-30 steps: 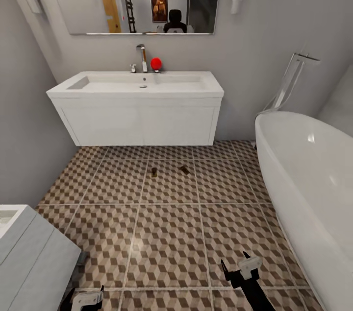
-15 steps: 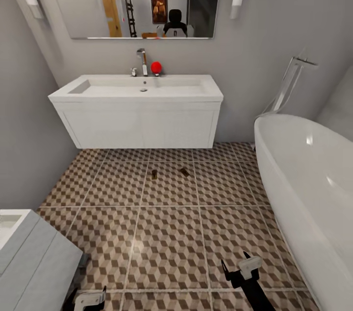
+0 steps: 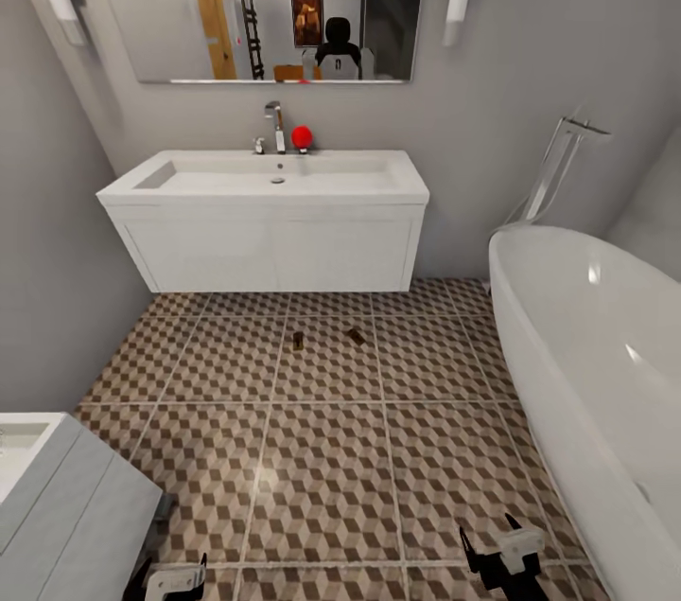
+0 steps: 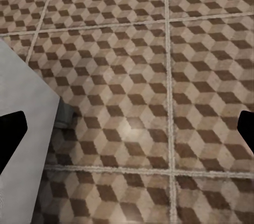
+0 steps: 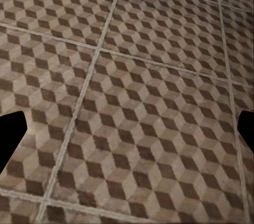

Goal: Take the four mousetraps from the cabinet in the bathroom and place them on the bathroom floor. Make sure all four end up on the same floor surface, and ensure that at least two of them are either under or directly next to the same bathroom sink.

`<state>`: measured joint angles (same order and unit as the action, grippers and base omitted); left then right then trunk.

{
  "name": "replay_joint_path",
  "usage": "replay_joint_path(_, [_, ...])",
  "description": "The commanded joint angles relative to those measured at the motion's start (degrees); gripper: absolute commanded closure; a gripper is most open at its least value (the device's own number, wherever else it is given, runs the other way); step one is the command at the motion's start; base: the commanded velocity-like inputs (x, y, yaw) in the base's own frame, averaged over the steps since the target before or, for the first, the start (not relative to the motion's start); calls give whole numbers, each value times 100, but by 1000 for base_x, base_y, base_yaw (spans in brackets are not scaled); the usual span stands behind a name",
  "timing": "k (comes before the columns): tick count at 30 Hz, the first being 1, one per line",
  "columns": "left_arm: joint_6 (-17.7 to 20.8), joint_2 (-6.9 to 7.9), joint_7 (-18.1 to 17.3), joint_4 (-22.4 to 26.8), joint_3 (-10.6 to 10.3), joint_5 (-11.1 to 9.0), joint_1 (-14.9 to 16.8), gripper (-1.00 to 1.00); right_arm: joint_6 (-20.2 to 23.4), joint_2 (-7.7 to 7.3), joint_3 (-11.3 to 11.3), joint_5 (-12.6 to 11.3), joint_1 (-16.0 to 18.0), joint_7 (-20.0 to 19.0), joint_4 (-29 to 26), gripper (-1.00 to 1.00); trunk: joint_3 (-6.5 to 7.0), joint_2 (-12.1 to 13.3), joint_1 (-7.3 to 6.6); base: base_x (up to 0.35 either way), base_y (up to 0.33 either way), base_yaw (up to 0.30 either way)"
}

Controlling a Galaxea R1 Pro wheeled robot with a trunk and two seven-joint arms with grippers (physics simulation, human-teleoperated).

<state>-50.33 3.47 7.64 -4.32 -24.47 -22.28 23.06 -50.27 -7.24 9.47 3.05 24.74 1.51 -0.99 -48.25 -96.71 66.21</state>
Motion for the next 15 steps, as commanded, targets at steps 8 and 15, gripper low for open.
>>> replay_joint_path(8, [-25, -4, 45, -16, -49, 4, -7, -100, -38, 34, 11, -563, -27, 19, 3, -100, 140, 320, -177, 0, 0, 0])
replay_joint_path(15, [-29, -4, 45, -16, -49, 4, -11, -100, -22, 139, 11, -655, -30, 24, 4, -100, 266, 601, -331, 0, 0, 0])
